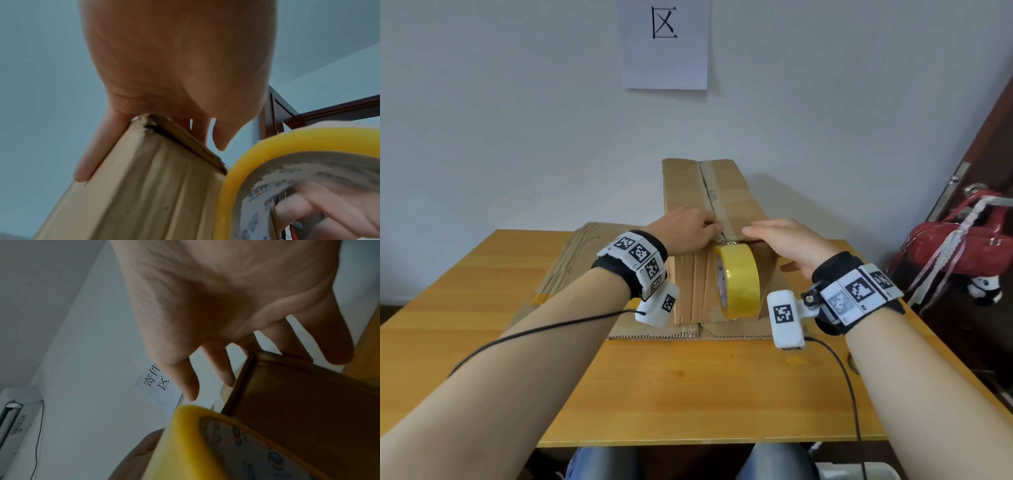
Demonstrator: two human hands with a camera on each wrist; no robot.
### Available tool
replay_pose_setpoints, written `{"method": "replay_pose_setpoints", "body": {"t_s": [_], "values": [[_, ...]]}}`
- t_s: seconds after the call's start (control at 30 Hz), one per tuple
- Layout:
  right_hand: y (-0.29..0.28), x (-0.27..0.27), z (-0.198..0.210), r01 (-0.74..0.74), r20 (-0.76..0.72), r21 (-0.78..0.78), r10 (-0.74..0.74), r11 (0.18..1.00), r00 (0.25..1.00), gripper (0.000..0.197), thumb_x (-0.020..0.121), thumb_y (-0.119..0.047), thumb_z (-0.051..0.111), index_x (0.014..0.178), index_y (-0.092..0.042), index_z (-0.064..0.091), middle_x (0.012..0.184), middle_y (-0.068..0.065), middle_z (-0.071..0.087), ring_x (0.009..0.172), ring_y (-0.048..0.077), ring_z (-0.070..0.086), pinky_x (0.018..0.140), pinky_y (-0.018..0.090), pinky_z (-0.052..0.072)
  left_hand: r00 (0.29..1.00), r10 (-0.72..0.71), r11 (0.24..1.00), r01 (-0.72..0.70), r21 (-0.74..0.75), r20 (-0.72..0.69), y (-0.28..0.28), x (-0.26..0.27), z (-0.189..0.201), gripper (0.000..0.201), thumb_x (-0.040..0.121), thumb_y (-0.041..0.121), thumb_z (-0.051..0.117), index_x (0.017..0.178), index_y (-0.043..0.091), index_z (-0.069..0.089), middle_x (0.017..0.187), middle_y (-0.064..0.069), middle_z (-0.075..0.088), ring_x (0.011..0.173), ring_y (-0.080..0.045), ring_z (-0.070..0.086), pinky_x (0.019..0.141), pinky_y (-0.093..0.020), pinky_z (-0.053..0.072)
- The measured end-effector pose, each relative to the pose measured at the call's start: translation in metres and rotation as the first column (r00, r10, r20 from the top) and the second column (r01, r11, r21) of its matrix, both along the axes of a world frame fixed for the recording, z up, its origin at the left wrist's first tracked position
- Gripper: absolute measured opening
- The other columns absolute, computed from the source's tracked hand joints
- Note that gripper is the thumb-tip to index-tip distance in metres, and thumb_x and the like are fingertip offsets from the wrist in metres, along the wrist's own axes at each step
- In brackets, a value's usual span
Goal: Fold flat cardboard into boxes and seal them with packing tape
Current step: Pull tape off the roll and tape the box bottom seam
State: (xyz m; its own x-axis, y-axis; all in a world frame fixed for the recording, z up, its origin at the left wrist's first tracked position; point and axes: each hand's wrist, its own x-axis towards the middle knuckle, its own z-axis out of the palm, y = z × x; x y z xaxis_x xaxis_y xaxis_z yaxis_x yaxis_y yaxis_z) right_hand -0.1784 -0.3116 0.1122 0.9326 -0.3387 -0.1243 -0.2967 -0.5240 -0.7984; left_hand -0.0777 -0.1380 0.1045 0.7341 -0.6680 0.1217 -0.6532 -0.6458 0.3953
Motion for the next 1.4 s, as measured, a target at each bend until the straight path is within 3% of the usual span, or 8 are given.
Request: {"method": "replay_pose_setpoints", "body": {"t_s": [0.23,0.3,0.47,0.63,0.87,1.07,1.23,1.4], "values": [[-0.005,0.0,0.01,0.009,-0.026,-0.048,-0.01,0.999,1.0,0.04,0.094,-0.051,0.06,0.13,-0.035,0.062,0.126,-0.005,0.056,0.107,0.023,0.055,0.095,0.044,0.048,0.999,0.038,0.994,-0.037,0.106,-0.005,0.002,0.01,0.007,0.025,0.101,0.037,0.051,0.117,0.021,0.062,0.119,0.001,0.064,0.119,-0.02,0.053,0.1,-0.036,0.043],[-0.003,0.004,0.017,-0.017,-0.039,-0.102,0.013,0.995,0.999,0.043,0.095,-0.051,0.06,0.133,-0.032,0.061,0.129,-0.002,0.056,0.108,0.023,0.053,0.093,0.042,0.045,0.999,0.038,0.989,-0.041,0.145,0.022,0.0,0.013,0.016,0.024,0.098,0.038,0.055,0.115,0.023,0.062,0.12,0.003,0.064,0.116,-0.02,0.055,0.097,-0.036,0.044],[0.005,0.027,0.038,-0.102,-0.133,-0.296,0.065,0.95,0.989,0.055,0.098,-0.049,0.055,0.143,-0.016,0.053,0.147,0.008,0.05,0.121,0.028,0.051,0.087,0.035,0.037,0.999,-0.008,0.961,-0.003,0.275,0.042,-0.008,0.019,0.035,0.047,0.102,0.039,0.051,0.148,0.029,0.047,0.143,0.006,0.057,0.137,-0.018,0.045,0.115,-0.037,0.032],[0.007,0.052,0.049,-0.159,-0.191,-0.43,0.083,0.889,0.978,0.058,0.1,-0.045,0.054,0.147,-0.012,0.047,0.151,0.012,0.045,0.133,0.03,0.046,0.084,0.033,0.035,0.999,-0.05,0.945,0.047,0.324,0.0,-0.01,0.029,0.043,0.037,0.105,0.031,0.047,0.139,0.024,0.06,0.146,0.0,0.055,0.135,-0.019,0.047,0.109,-0.032,0.032],[0.004,0.085,0.043,-0.248,-0.174,-0.411,0.192,0.877,0.966,0.057,0.091,-0.034,0.069,0.145,-0.031,0.051,0.156,0.002,0.042,0.142,0.025,0.039,0.111,0.038,0.032,0.999,-0.036,0.948,0.039,0.317,-0.017,-0.013,0.038,0.046,0.029,0.1,0.034,0.057,0.122,0.023,0.073,0.122,0.007,0.068,0.104,-0.01,0.056,0.092,-0.027,0.042],[0.006,0.093,0.036,-0.199,-0.136,-0.454,0.153,0.869,0.979,0.054,0.085,-0.031,0.077,0.135,-0.04,0.059,0.148,0.006,0.032,0.12,0.029,0.053,0.09,0.031,0.044,1.0,0.023,0.971,-0.023,0.238,0.002,-0.005,0.038,0.046,0.027,0.095,0.037,0.064,0.114,0.022,0.076,0.118,0.003,0.07,0.108,-0.017,0.062,0.097,-0.034,0.05],[0.01,0.082,0.042,-0.251,-0.165,-0.504,0.193,0.826,0.967,0.062,0.084,-0.034,0.079,0.141,-0.038,0.055,0.145,0.007,0.028,0.125,0.03,0.049,0.104,0.036,0.04,0.966,0.26,0.965,-0.26,0.027,-0.007,0.018,0.055,0.037,0.058,0.083,0.038,0.076,0.137,0.03,0.056,0.152,-0.009,0.025,0.129,-0.03,0.047,0.101,-0.037,0.047],[0.021,0.07,0.044,-0.314,-0.218,-0.566,0.229,0.762,0.949,0.066,0.088,-0.034,0.076,0.147,-0.037,0.047,0.151,0.01,0.021,0.128,0.031,0.048,0.102,0.032,0.038,0.984,0.168,0.971,-0.154,0.182,-0.066,0.015,0.052,0.03,0.079,0.085,0.052,0.071,0.153,0.041,0.033,0.164,-0.009,0.004,0.146,-0.029,0.03,0.115,-0.04,0.032]]}}
